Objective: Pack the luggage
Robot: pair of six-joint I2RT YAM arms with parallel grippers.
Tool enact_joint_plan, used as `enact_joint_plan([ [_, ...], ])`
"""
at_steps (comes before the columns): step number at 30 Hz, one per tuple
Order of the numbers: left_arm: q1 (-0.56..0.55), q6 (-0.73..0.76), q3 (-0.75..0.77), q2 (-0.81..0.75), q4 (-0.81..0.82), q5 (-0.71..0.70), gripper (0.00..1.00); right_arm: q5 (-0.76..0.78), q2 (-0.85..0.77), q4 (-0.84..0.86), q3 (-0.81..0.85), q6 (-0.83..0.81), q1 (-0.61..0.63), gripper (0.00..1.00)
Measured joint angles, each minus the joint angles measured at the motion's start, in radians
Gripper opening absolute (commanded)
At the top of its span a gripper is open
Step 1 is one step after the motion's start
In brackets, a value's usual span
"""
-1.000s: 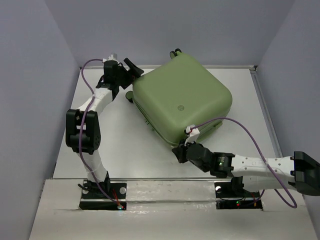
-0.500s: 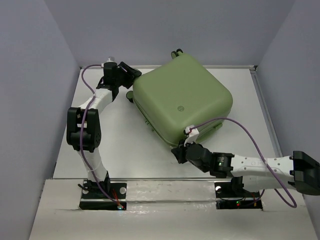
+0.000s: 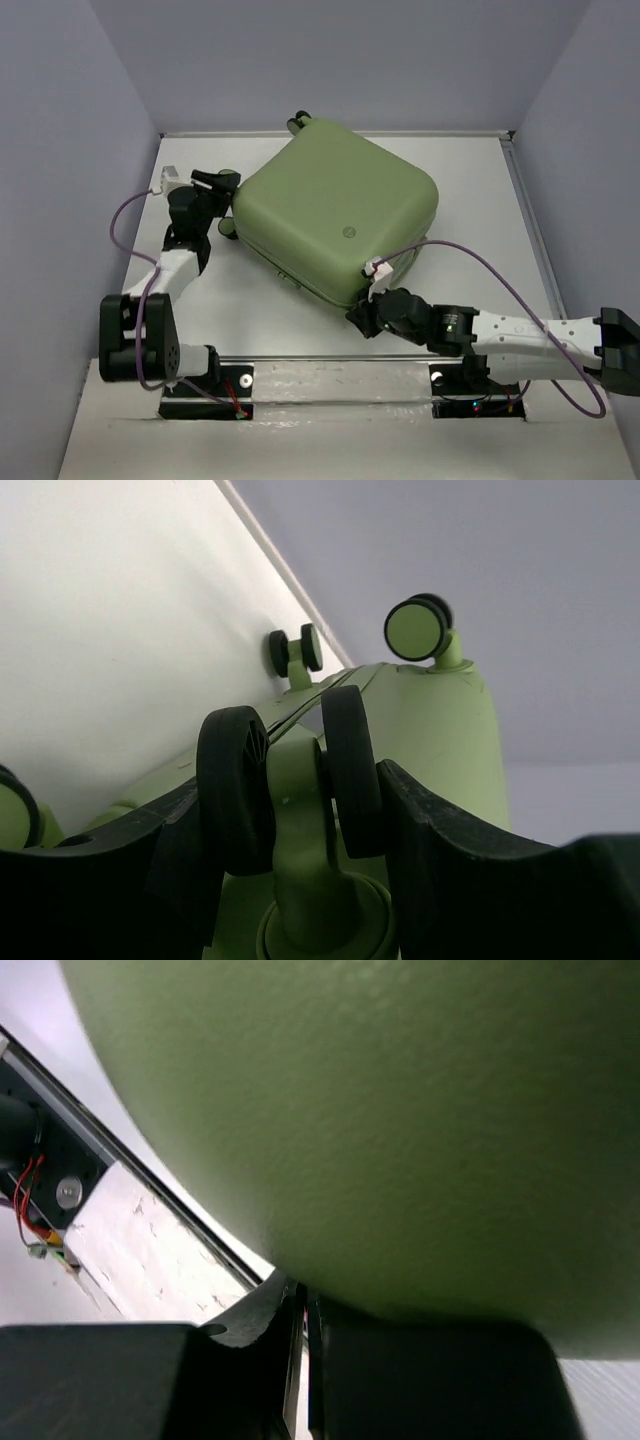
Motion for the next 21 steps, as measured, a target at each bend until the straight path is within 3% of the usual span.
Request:
enact_joint_plan([
  [6, 0.037, -0.042, -0.281, -0.356, 0.056, -0.147, 0.06, -0.172, -0.05, -0.152, 0.041, -0.098, -0.182, 0.07],
  [11, 0.011, -0.054, -0.359, -0.551, -0.005, -0.221, 0.06, -0.182, 0.011, -0.216, 0.1, -0.142, -0.256, 0.07],
  [17, -0.024, -0.013, -0.351, -0.613, -0.048, -0.313, 0.06, 0.109, 0.204, -0.132, 0.148, -0.122, -0.06, 0.07],
  [21, -0.026, -0.006, -0.357, -0.663, -0.092, -0.324, 0.06, 0.129, 0.292, -0.013, 0.191, -0.142, 0.005, 0.07],
])
